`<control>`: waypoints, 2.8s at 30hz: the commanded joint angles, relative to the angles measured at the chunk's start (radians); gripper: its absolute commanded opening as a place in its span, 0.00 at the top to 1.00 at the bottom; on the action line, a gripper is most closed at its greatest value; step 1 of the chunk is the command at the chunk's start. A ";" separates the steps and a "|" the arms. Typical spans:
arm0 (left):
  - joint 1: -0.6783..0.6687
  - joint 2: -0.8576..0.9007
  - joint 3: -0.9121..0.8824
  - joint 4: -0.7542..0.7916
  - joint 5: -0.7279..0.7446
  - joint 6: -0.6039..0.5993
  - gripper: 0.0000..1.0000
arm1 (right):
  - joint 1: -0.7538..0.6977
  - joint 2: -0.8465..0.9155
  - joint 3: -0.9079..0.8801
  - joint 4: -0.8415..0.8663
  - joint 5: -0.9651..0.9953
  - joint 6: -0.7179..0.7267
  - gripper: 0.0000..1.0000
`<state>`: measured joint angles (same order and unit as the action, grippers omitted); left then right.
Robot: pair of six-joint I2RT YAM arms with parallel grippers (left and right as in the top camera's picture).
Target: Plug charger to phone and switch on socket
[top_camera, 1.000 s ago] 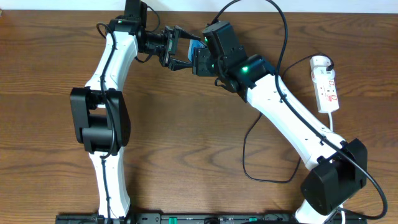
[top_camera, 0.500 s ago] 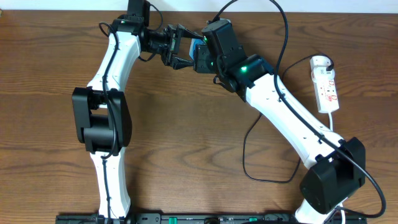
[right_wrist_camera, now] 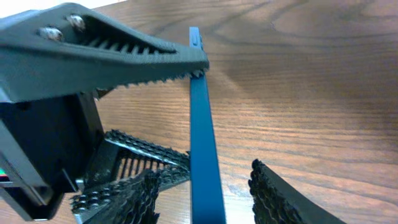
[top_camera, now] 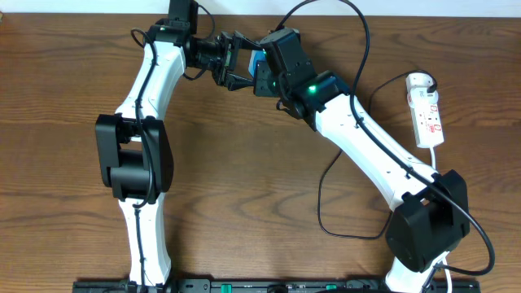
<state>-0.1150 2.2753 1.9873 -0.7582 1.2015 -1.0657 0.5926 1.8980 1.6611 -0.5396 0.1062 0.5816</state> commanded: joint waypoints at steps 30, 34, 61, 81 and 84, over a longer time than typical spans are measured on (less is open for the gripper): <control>-0.002 -0.028 0.005 0.002 0.077 0.021 0.29 | 0.005 0.002 0.014 0.034 0.016 0.009 0.83; -0.002 -0.028 0.005 0.002 0.077 0.021 0.29 | 0.005 0.002 0.014 0.034 0.016 0.009 0.89; -0.002 -0.028 0.005 0.078 0.065 0.015 0.02 | -0.044 -0.043 0.014 0.042 0.083 0.126 0.99; -0.002 -0.028 0.005 0.253 -0.040 -0.299 0.02 | -0.128 -0.071 0.014 0.167 0.029 0.640 0.99; -0.002 -0.027 0.005 0.253 -0.038 -0.364 0.02 | -0.129 -0.071 0.014 0.174 -0.008 0.732 0.99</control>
<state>-0.1204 2.2738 1.9854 -0.5110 1.1748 -1.3354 0.4675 1.8763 1.6611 -0.3798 0.1413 1.1618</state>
